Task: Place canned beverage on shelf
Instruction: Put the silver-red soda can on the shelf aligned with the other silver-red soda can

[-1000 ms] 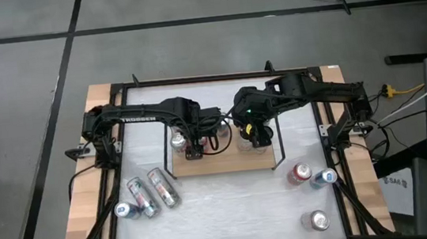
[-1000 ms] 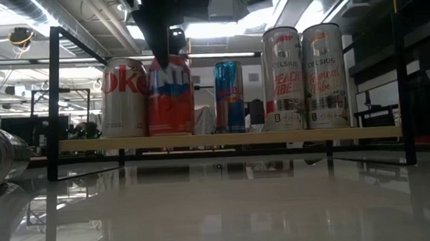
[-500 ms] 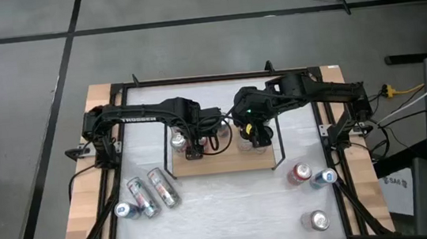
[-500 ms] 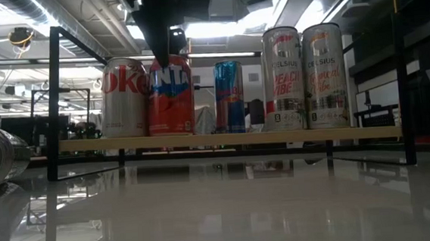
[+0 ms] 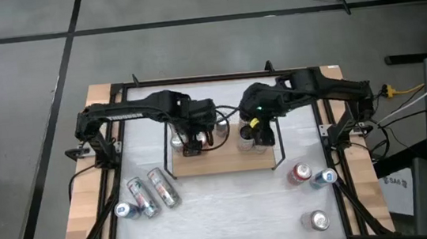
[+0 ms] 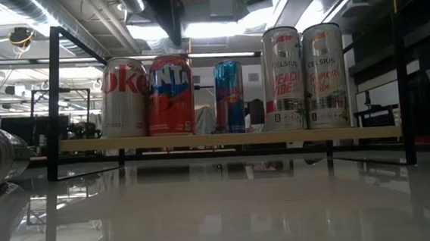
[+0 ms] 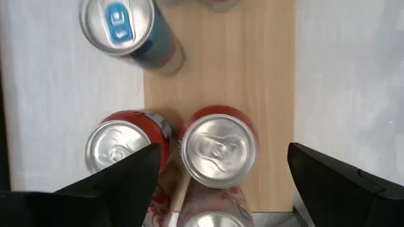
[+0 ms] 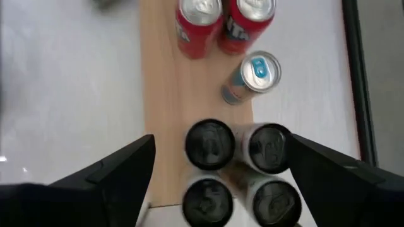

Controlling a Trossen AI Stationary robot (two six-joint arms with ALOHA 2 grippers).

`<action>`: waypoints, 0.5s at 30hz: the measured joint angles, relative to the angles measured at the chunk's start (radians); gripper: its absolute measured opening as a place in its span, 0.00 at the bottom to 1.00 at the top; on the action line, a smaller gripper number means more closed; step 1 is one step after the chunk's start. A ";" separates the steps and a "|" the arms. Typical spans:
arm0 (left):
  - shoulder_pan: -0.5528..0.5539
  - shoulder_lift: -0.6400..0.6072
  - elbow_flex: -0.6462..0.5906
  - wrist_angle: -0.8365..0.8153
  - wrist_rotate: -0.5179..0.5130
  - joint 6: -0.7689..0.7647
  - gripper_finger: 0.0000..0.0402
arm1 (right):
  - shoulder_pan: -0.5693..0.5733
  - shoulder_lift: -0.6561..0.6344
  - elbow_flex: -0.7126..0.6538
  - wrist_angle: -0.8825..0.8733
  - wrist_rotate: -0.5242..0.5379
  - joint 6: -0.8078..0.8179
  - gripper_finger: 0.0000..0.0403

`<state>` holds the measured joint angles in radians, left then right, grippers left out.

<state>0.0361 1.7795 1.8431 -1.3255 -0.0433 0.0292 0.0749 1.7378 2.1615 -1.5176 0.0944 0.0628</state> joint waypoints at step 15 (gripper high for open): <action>-0.164 -0.226 0.063 -0.113 -0.037 -0.208 0.84 | 0.286 -0.015 0.043 -0.056 0.010 0.338 0.86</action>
<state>-0.1279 1.5533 1.9064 -1.4387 -0.0808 -0.1784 0.3609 1.7229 2.2044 -1.5737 0.1044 0.4006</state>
